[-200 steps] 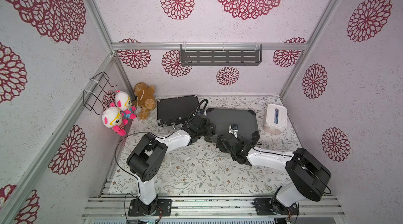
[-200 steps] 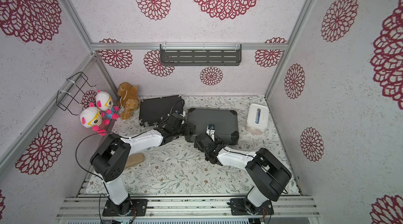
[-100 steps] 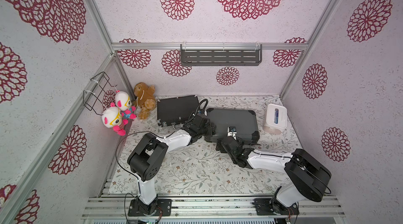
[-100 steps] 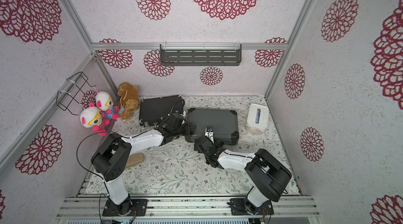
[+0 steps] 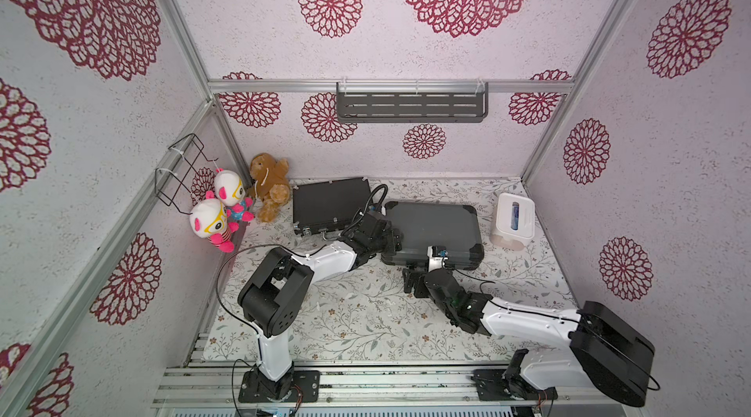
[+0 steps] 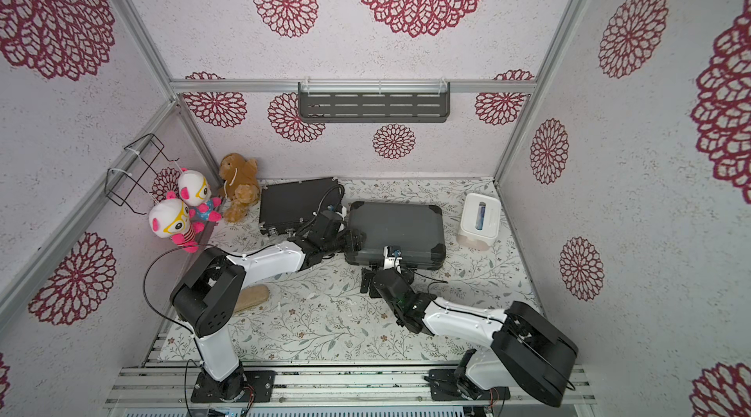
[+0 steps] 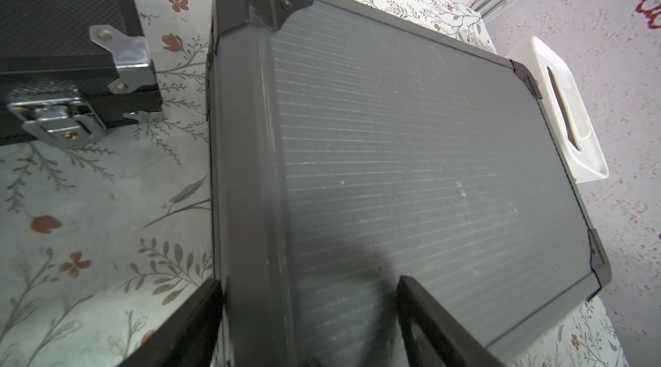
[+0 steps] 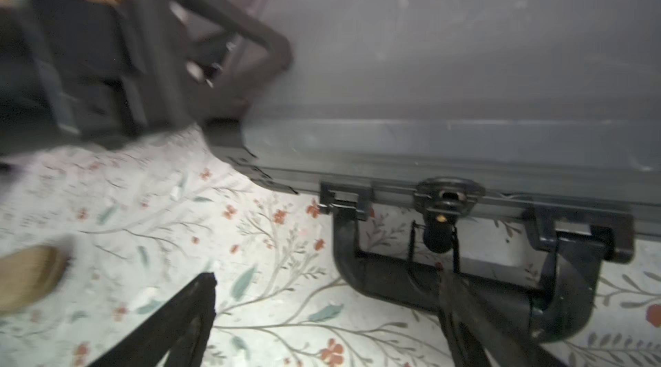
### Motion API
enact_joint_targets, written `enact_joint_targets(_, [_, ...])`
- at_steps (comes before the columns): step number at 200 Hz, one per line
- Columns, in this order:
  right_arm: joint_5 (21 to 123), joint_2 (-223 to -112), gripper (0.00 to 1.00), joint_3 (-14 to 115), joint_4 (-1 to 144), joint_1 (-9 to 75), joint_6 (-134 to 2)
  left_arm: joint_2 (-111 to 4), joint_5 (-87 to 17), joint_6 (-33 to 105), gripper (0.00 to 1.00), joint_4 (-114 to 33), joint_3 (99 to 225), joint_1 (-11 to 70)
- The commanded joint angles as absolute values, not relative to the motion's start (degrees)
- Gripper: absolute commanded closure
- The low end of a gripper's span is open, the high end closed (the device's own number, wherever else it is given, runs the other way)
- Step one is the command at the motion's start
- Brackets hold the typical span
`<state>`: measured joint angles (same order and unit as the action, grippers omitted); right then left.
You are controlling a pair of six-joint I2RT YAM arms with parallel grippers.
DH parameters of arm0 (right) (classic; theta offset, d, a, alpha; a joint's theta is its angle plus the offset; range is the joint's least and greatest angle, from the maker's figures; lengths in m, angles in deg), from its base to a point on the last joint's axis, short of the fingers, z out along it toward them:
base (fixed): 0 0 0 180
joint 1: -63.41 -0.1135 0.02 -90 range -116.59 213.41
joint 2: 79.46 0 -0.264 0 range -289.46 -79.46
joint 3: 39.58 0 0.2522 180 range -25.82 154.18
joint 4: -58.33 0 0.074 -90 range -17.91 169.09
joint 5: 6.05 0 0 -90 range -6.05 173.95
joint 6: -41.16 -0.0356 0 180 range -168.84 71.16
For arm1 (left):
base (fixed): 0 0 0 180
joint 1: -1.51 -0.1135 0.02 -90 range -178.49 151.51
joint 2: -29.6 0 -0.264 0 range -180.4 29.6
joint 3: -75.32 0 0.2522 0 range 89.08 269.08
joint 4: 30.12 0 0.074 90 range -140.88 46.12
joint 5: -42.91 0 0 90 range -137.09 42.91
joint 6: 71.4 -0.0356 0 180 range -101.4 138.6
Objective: Open the poker set cases
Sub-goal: Open the fastener on the poker set case.
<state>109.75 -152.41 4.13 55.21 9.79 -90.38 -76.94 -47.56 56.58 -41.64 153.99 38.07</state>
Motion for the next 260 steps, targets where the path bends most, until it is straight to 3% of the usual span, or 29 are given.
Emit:
enact_joint_targets(1, [113.0,-147.7,0.02,2.0,56.0,12.0,-96.2,-80.4,-48.5,56.0,0.2,-50.7,152.2,37.9])
enact_joint_targets(28, [99.8,-145.4,0.02,-4.0,47.3,17.7,-104.2,-80.3,-48.8,56.1,0.2,-50.6,152.0,38.0])
enact_joint_targets(52, [95.9,-142.9,0.02,-8.4,39.4,19.8,-106.8,-79.6,-49.4,56.0,0.2,-50.3,151.4,38.0])
enact_joint_targets(162, [92.8,-131.1,0.02,-14.5,42.9,25.0,-108.2,-76.1,-49.6,56.3,0.2,-46.8,148.3,38.0])
enact_joint_targets(260, [95.6,-129.8,0.02,-14.1,50.2,25.8,-109.8,-73.3,-52.2,55.3,0.2,-45.1,146.4,38.5])
